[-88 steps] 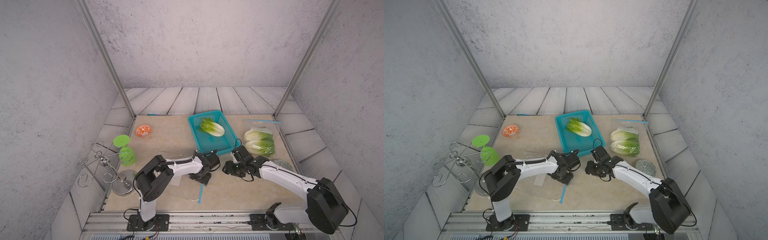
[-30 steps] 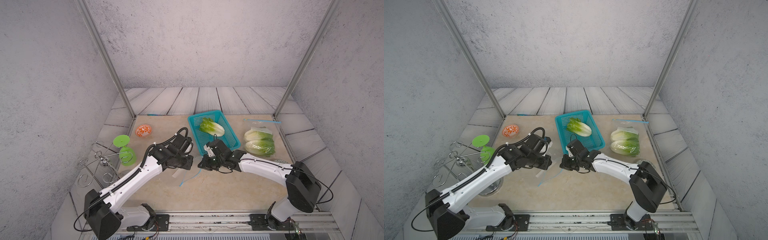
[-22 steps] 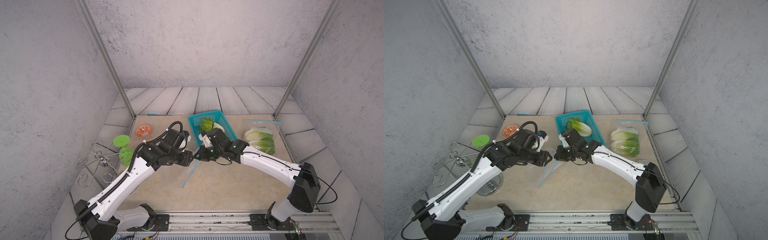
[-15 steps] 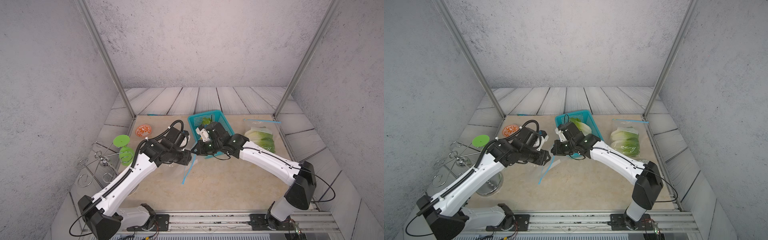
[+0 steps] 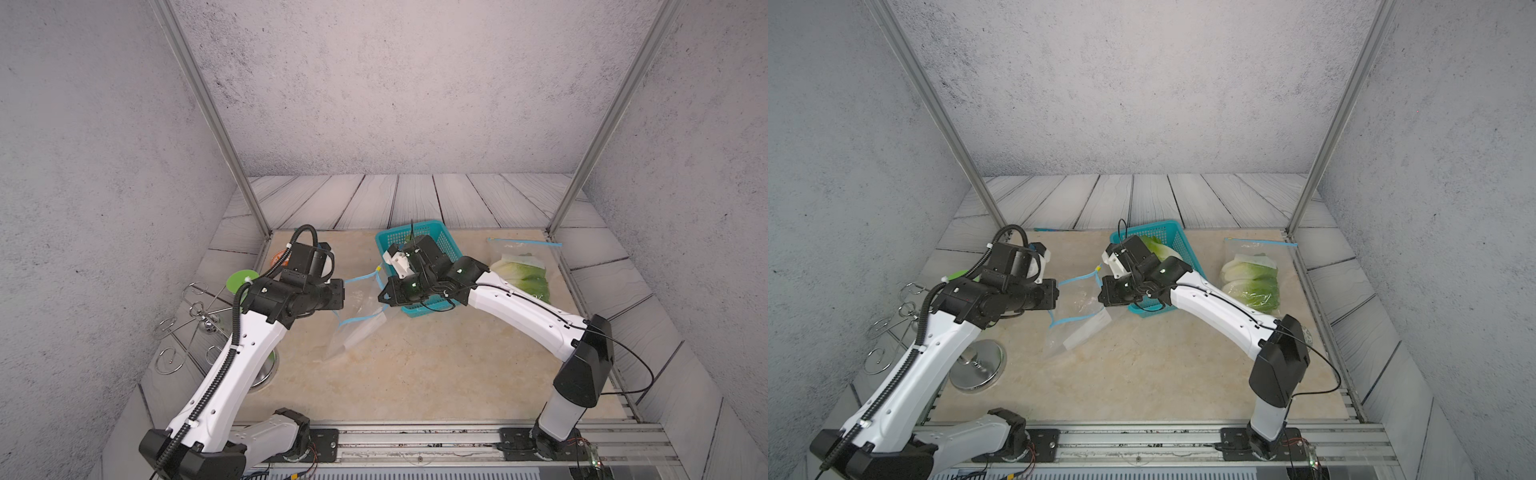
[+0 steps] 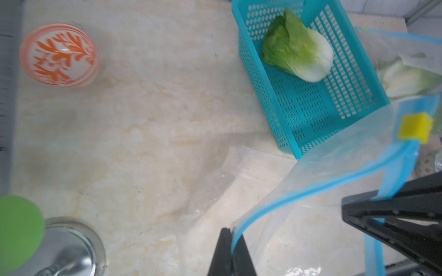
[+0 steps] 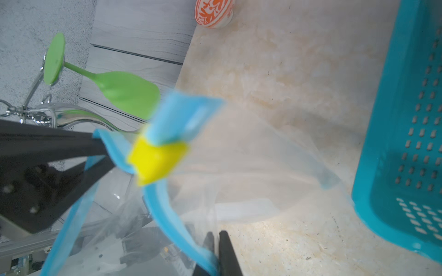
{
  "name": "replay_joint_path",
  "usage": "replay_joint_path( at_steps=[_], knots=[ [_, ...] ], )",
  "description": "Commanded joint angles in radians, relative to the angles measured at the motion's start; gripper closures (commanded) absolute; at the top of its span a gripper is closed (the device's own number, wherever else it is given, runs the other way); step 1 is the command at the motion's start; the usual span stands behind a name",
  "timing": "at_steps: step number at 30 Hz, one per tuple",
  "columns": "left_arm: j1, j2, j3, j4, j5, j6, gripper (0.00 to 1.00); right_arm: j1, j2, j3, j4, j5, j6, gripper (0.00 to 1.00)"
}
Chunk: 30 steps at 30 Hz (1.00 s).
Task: Put the chinese cabbages into a zipper bag and zip it
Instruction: Open the zipper of the food storage bag at the center of the board, then move the basket to the center of the board.
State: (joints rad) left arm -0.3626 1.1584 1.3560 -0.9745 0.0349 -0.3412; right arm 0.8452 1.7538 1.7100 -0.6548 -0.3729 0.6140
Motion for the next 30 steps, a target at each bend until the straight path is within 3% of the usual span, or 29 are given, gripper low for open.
replay_joint_path(
  at_steps=[1, 11, 12, 15, 17, 20, 24, 27, 30],
  knots=[
    [0.022, 0.000, 0.058, 0.026, -0.090, -0.012, 1.00, -0.038, 0.057, 0.058, -0.091, 0.017, -0.098, 0.90],
    [0.021, 0.064, 0.070, 0.084, -0.023, -0.008, 1.00, -0.081, 0.085, 0.090, -0.076, -0.006, -0.115, 0.84],
    [0.021, 0.073, 0.081, 0.081, -0.033, 0.001, 1.00, -0.093, 0.101, 0.116, -0.082, -0.018, -0.119, 0.81],
    [0.021, 0.108, 0.120, 0.075, -0.062, 0.024, 1.00, -0.135, 0.145, 0.237, -0.116, -0.149, -0.182, 0.55],
    [0.022, 0.142, 0.142, 0.072, -0.080, 0.049, 1.00, -0.180, 0.125, 0.254, -0.095, -0.182, -0.198, 0.49],
    [0.021, 0.245, 0.216, 0.007, -0.094, 0.086, 1.00, -0.266, 0.053, 0.151, 0.030, -0.199, -0.185, 0.42],
    [0.020, 0.322, 0.313, -0.015, -0.110, 0.098, 1.00, -0.370, 0.072, 0.096, 0.056, -0.092, -0.204, 0.35],
    [0.011, 0.339, 0.375, -0.015, -0.118, 0.103, 1.00, -0.433, 0.201, 0.190, -0.042, 0.039, -0.250, 0.32],
    [-0.013, 0.352, 0.435, -0.037, -0.126, 0.115, 1.00, -0.462, 0.311, 0.272, -0.031, 0.093, -0.264, 0.29]
  ],
)
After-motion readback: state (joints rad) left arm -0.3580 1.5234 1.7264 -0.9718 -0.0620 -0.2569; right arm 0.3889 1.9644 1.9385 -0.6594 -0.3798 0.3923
